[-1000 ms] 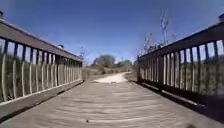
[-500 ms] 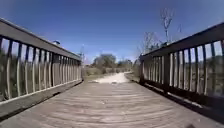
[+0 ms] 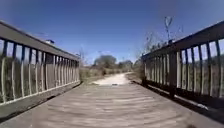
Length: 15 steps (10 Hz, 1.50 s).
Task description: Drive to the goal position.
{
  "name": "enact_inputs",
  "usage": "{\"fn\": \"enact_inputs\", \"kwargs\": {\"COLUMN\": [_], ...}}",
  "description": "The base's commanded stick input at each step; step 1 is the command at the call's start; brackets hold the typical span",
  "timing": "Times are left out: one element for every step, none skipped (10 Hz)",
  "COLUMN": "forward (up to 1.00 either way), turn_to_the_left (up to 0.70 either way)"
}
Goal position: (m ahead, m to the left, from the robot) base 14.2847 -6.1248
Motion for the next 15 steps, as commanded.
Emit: {"fn": "enact_inputs", "kwargs": {"forward": [0.50,0.50,0.50,0.50,0.50,0.50,0.50,0.50,0.50,0.50,0.50,0.50,0.50,0.50,0.50], "turn_to_the_left": [0.00,0.00,0.00,0.00,0.00,0.00,0.00,0.00,0.00,0.00,0.00,0.00,0.00,0.00,0.00]}}
